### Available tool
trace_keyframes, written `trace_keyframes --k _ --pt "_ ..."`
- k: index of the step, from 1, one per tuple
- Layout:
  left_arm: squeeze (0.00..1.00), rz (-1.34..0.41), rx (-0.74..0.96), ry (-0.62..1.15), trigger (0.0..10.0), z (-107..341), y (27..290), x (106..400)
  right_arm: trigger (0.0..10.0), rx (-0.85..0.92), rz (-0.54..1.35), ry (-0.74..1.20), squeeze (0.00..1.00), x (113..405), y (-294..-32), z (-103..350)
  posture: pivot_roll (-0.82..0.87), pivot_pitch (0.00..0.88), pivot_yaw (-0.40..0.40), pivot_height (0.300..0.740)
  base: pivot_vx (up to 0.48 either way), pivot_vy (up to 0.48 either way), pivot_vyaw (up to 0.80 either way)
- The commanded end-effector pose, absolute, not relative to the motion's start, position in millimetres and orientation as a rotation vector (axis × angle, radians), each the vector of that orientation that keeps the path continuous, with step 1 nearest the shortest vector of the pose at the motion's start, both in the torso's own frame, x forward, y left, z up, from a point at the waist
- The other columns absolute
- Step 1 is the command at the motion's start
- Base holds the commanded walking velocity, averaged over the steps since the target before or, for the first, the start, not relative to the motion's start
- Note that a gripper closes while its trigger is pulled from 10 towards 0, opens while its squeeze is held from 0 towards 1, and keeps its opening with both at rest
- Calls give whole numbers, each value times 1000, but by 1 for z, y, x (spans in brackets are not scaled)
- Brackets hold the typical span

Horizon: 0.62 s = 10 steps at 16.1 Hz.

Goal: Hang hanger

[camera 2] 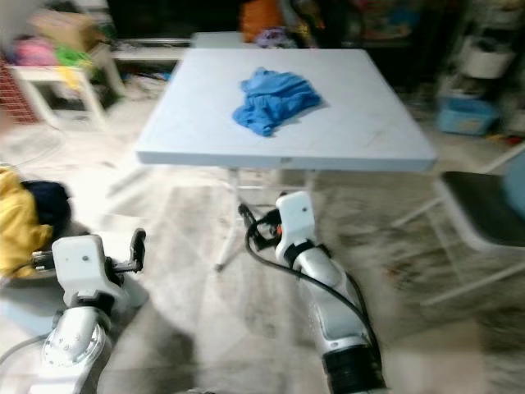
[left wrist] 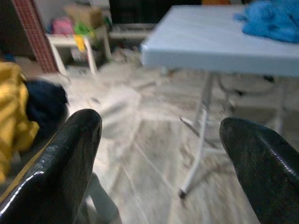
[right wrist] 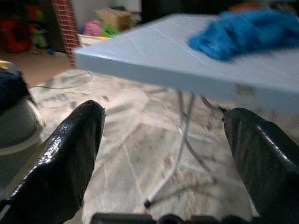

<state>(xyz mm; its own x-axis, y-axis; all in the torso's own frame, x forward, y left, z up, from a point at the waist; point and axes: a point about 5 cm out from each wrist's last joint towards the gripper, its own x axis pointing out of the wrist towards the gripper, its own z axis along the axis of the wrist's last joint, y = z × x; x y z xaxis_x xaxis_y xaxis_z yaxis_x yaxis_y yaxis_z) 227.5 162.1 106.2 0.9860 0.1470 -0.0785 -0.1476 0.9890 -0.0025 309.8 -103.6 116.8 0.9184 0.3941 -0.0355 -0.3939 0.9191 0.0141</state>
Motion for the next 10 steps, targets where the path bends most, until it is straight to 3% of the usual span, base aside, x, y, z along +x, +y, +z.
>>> trace_keyframes --k 1,10 --pt "0 149 -3 73 10000 111 163 229 10000 25 385 28 0 311 -107 122 46 48 -31 740 0 480 0" --pt "0 178 9 96 10000 111 165 227 10000 23 405 28 0 309 -105 126 62 78 -44 740 0 480 49"
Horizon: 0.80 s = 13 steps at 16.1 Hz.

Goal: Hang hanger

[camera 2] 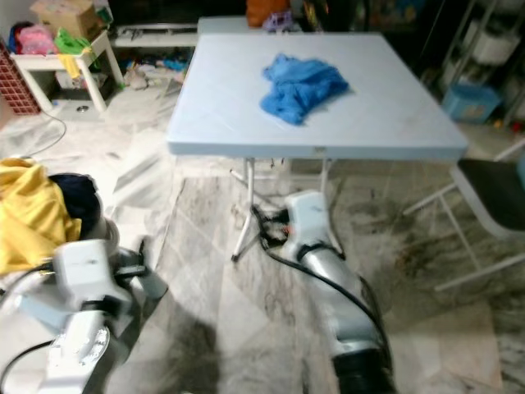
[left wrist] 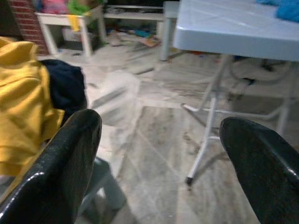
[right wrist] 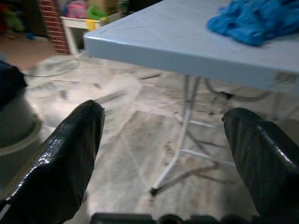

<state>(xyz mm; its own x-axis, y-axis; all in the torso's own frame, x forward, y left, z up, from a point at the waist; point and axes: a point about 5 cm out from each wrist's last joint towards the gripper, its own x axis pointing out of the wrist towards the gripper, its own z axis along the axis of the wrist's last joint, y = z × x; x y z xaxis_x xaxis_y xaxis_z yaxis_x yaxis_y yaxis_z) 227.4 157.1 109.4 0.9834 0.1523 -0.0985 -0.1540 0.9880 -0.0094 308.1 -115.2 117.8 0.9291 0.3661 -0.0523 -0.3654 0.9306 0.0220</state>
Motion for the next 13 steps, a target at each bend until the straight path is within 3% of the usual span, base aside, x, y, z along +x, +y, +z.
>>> trace_keyframes --k 1,3,8,13 --pt "0 176 8 99 10000 110 165 227 10000 24 405 28 0 309 -105 126 62 78 -44 740 0 480 438" --pt "0 177 9 100 10000 110 165 227 10000 26 416 34 0 307 -105 125 59 81 -46 740 0 480 653" --pt "0 121 -23 48 10000 117 163 226 10000 36 442 30 0 305 -101 126 62 79 -48 740 0 0 0" --pt "0 71 -67 21 10000 117 155 227 10000 15 484 5 0 304 -97 130 56 74 -51 740 359 0 781"
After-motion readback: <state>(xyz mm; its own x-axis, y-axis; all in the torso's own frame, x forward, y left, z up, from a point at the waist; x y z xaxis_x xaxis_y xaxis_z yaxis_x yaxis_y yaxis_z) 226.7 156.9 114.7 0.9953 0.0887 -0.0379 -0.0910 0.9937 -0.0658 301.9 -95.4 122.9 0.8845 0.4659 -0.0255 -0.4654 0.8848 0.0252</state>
